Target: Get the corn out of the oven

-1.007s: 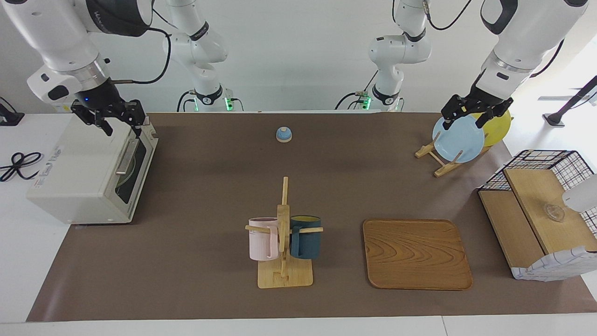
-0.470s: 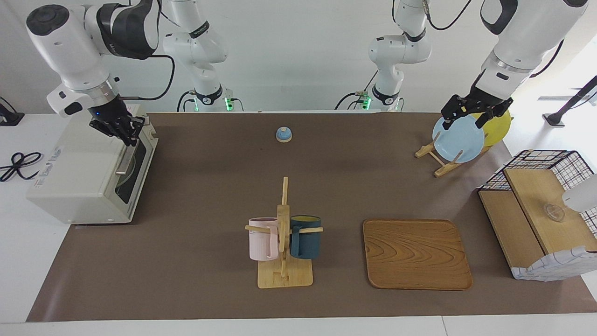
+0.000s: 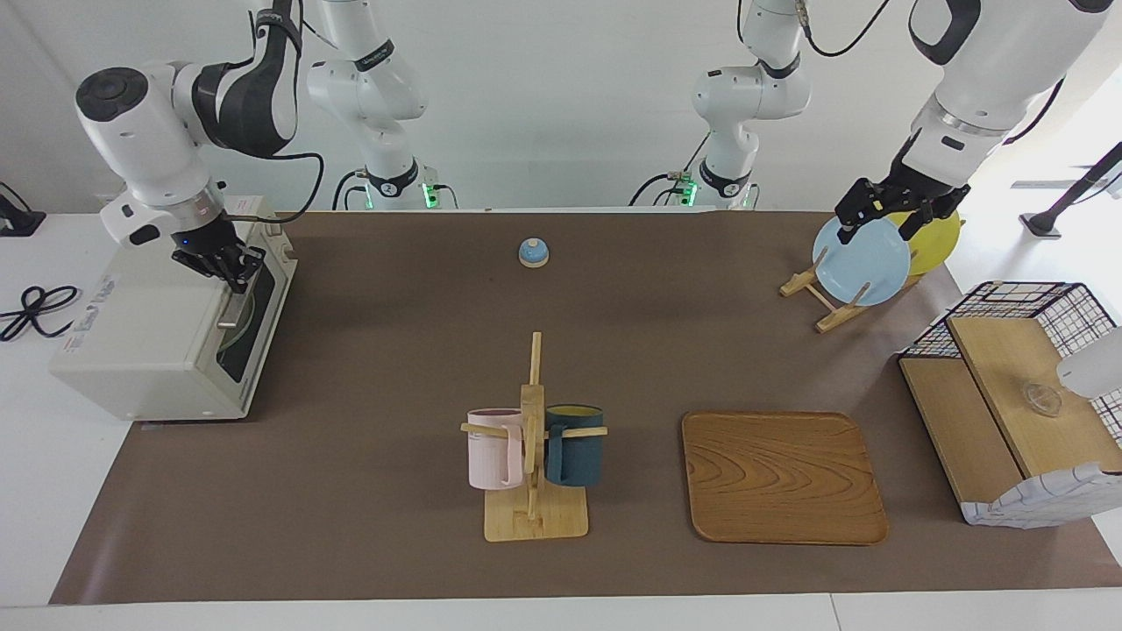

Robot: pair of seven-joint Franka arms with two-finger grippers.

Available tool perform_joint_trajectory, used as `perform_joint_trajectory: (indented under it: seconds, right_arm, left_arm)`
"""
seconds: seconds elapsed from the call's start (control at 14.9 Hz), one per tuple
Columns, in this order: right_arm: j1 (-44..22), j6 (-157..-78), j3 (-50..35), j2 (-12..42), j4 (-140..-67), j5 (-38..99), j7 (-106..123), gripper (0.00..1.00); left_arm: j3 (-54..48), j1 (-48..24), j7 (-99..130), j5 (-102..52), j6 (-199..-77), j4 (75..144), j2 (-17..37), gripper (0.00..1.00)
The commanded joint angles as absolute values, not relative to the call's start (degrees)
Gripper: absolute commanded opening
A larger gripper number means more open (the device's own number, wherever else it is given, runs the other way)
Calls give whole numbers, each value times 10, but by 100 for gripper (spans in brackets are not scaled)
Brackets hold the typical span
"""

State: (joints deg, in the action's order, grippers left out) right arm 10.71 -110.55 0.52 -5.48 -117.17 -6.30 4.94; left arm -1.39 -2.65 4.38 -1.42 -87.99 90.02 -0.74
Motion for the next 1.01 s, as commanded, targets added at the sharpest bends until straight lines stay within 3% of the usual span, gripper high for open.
perform_joint_trajectory:
  seconds: [0.0, 0.54, 0.94]
  right_arm:
    - [114, -1114, 0, -55, -1179, -103, 62, 0]
    - [115, -1117, -1, -47, -1193, -107, 75, 0]
    - [92, -1171, -3, -26, -1218, -86, 48, 0]
  left_arm:
    - [-18, -20, 40, -11, -893, 925, -25, 100]
    - [-19, -22, 40, -11, -896, 925, -25, 100]
    - [-19, -28, 39, -11, -901, 925, -25, 100]
